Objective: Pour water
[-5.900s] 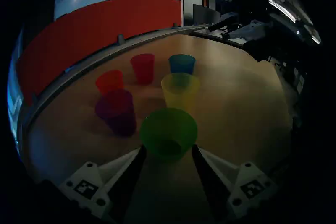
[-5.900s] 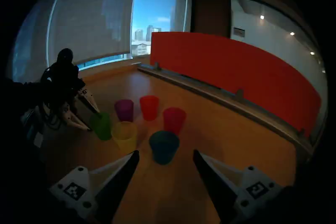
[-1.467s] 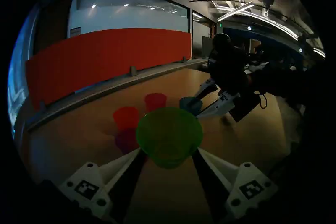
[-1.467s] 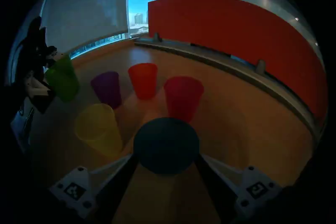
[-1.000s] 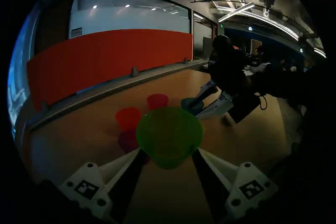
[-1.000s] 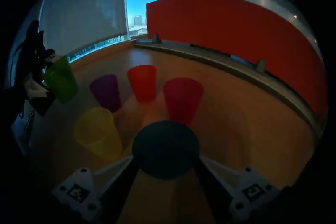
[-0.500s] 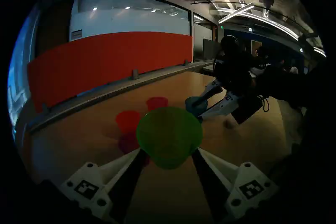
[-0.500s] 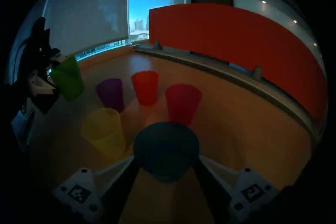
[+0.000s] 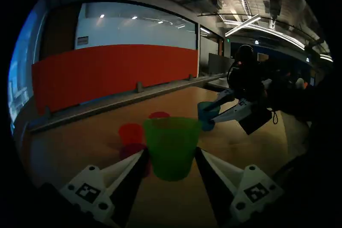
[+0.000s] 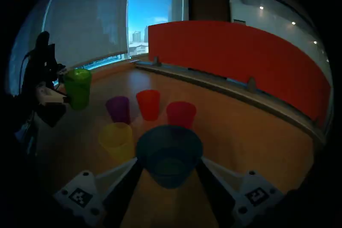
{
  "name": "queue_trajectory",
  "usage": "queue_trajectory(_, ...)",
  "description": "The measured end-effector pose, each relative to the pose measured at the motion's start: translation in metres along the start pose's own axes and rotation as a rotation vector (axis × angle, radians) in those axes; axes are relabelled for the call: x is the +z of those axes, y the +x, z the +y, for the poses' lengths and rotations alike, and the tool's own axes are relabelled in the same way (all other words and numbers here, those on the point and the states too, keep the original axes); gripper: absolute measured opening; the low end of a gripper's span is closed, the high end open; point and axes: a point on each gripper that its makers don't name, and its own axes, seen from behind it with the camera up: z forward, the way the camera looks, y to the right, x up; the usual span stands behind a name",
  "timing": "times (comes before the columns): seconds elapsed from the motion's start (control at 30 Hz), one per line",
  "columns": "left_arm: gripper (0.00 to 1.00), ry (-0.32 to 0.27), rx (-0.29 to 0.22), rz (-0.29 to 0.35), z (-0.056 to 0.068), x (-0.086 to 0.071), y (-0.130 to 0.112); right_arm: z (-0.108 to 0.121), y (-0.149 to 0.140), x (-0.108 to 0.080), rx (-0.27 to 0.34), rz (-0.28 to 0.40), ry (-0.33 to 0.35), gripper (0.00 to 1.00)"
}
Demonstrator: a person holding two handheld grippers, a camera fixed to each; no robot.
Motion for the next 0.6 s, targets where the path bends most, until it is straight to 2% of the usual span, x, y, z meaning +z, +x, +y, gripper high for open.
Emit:
queue_trajectory(0.3, 0.77, 0.000, -0.024, 0.037, 0.003, -0.004, 0.006, -0.005, 0.012, -0.022, -0.004, 0.038, -0.009, 0.87)
queue_trajectory(0.6, 0.77, -0.016, -0.034, 0.066, 0.015, -0.007, 0.014, -0.013, 0.026, -0.036, -0.017, 0.081, -0.009, 0.87)
